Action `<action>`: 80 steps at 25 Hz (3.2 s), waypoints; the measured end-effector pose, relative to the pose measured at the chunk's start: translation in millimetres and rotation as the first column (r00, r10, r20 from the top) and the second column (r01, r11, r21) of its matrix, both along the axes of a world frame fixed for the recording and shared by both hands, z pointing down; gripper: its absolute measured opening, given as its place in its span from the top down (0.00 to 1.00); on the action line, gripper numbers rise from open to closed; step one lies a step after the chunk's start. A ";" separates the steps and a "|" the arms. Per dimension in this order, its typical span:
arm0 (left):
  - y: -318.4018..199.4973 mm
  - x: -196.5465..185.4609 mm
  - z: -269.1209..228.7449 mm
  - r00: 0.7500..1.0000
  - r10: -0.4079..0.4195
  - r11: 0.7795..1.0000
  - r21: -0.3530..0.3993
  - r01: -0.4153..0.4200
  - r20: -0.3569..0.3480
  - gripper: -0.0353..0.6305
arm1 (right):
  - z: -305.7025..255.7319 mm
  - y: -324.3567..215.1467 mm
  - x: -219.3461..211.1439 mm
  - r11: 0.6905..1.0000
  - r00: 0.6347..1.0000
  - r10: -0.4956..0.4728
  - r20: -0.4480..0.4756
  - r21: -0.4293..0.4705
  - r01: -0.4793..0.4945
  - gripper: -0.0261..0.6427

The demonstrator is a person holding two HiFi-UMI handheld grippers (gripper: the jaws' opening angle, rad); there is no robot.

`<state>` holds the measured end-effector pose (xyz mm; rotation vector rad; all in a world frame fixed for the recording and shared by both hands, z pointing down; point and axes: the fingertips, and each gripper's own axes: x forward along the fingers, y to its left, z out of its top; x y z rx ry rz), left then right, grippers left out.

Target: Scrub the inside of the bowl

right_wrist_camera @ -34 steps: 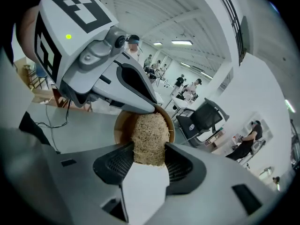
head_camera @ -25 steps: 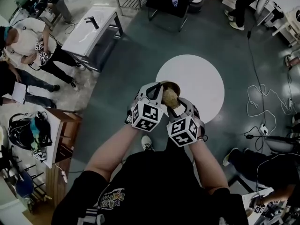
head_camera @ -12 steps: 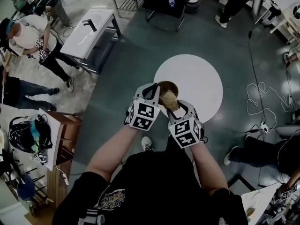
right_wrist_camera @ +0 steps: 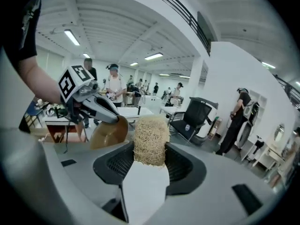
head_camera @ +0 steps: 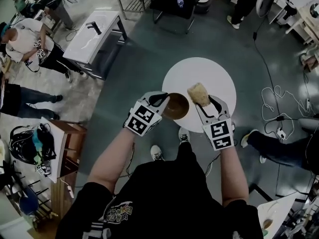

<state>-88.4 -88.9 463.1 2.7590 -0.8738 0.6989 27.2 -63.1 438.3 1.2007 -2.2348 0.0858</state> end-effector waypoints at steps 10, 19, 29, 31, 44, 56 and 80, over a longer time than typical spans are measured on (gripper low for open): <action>36.3 19.1 -12.7 0.931 0.361 0.932 -0.001 -0.361 0.053 0.92 | 10.0 7.6 -36.7 0.934 0.929 -0.358 -0.095 -0.027 0.357 0.64; 14.4 10.7 -8.1 0.975 0.224 0.975 -0.005 -0.224 0.013 0.92 | 12.9 6.4 -21.1 0.955 0.952 -0.298 -0.076 -0.022 0.297 0.64; -27.0 -10.1 -12.3 0.994 -0.070 0.996 -0.062 0.065 -0.084 0.92 | 35.9 25.5 -0.3 0.969 0.969 -0.238 -0.063 -0.082 0.233 0.64; -31.5 -13.3 -11.9 0.988 -0.118 0.991 -0.083 0.109 -0.104 0.92 | 43.0 33.3 -5.8 0.965 0.967 -0.250 -0.056 -0.098 0.244 0.64; -42.7 -16.6 -10.8 0.937 -0.300 0.947 -0.175 0.270 -0.178 0.92 | 73.7 59.0 -71.3 0.933 0.948 -0.318 0.028 -0.166 0.318 0.64; -28.3 6.0 -1.7 0.933 -0.308 0.940 -0.213 0.268 -0.188 0.92 | 77.5 57.6 -92.7 0.948 0.960 -0.271 0.067 -0.153 0.279 0.64; -45.7 55.4 109.8 0.951 -0.310 0.893 -0.341 0.293 0.005 0.92 | 134.1 -4.1 108.3 0.946 0.966 0.247 0.078 -0.234 -0.224 0.64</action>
